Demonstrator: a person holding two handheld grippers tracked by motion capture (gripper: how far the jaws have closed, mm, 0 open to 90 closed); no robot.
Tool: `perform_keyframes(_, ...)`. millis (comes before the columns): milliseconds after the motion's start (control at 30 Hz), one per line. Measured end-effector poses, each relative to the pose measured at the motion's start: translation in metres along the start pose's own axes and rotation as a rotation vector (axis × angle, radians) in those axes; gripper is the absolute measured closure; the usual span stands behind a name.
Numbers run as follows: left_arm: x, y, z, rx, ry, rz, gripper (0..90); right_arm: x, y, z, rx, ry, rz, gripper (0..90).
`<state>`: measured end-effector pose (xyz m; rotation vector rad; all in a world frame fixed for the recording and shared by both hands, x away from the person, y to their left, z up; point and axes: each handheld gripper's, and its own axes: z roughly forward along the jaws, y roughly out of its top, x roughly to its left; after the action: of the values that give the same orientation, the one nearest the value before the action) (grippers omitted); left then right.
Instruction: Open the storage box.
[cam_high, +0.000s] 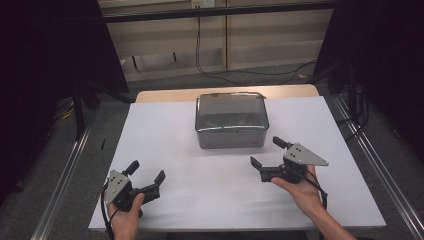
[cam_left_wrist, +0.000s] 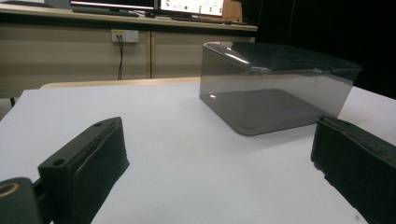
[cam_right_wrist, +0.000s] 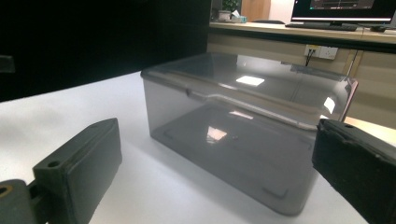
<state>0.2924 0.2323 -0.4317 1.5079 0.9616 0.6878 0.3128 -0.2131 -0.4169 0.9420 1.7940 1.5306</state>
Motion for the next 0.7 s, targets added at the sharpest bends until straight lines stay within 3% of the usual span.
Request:
perform_keyframes(167,0.0,0.0,0.0,-0.003,0.0,-0.007,3.3,0.001,0.006,0.01,-0.007,0.012,-0.008,4.4)
perform_keyframes(233,0.001,-0.001,0.0,0.009,-0.014,-0.035,3.3,0.001,0.011,0.014,-0.013,0.012,-0.018,3.3)
perform_keyframes(500,0.003,-0.001,0.0,0.015,0.003,-0.01,3.3,-0.005,0.029,0.027,-0.023,0.0,-0.043,4.0)
perform_keyframes(633,0.003,0.0,0.0,0.013,0.0,-0.004,3.5,-0.004,0.028,0.032,-0.019,-0.005,-0.076,6.2)
perform_keyframes(700,0.004,-0.001,0.0,0.013,0.006,-0.003,3.5,-0.004,0.023,0.038,-0.007,-0.009,-0.062,4.0)
